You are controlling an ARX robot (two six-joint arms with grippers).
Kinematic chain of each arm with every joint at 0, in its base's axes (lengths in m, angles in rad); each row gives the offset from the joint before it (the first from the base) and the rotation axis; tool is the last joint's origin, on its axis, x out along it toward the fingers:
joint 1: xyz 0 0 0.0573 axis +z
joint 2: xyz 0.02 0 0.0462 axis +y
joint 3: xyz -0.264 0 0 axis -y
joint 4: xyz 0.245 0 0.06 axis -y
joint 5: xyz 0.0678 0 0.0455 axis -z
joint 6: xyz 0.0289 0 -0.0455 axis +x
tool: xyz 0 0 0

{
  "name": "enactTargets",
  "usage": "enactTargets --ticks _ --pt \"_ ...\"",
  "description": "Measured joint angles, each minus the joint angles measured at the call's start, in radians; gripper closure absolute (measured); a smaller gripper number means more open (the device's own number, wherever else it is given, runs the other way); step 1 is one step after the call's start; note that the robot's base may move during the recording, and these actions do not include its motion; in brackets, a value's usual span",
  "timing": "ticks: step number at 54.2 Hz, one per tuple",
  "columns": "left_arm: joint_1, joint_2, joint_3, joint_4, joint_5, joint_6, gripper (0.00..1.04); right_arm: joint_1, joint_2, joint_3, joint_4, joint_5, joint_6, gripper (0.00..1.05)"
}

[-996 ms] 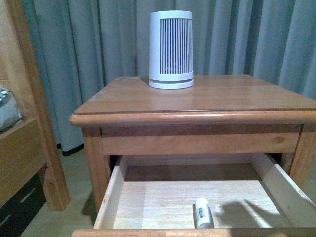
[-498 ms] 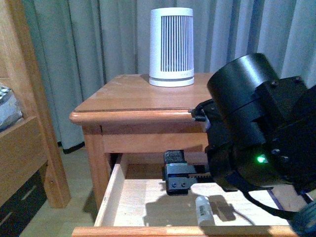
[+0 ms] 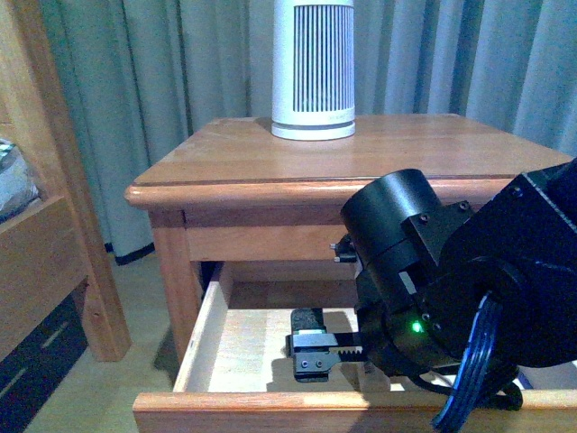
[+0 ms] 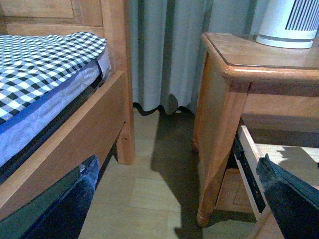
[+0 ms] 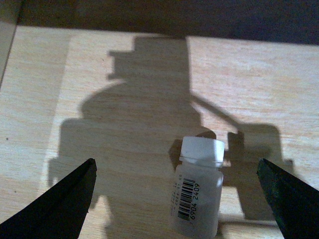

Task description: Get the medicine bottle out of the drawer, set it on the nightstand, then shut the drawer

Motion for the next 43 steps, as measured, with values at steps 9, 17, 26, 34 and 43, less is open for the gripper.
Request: enactTargets --ticks 9,17,26,34,43 --pt "0.000 0.000 0.000 0.000 0.000 0.000 0.07 -0.013 0.034 0.008 0.016 0.002 0.015 0.12" --pt "0.000 0.000 0.000 0.000 0.000 0.000 0.07 -0.038 0.060 0.012 0.022 0.003 0.017 0.34" --pt "0.000 0.000 0.000 0.000 0.000 0.000 0.07 -0.060 0.071 0.014 0.022 -0.004 0.017 0.59" --pt "0.000 0.000 0.000 0.000 0.000 0.000 0.07 -0.064 0.071 0.014 0.021 -0.025 0.019 0.74" --pt "0.000 0.000 0.000 0.000 0.000 0.000 0.07 -0.058 0.060 0.009 0.027 -0.060 0.041 0.74"
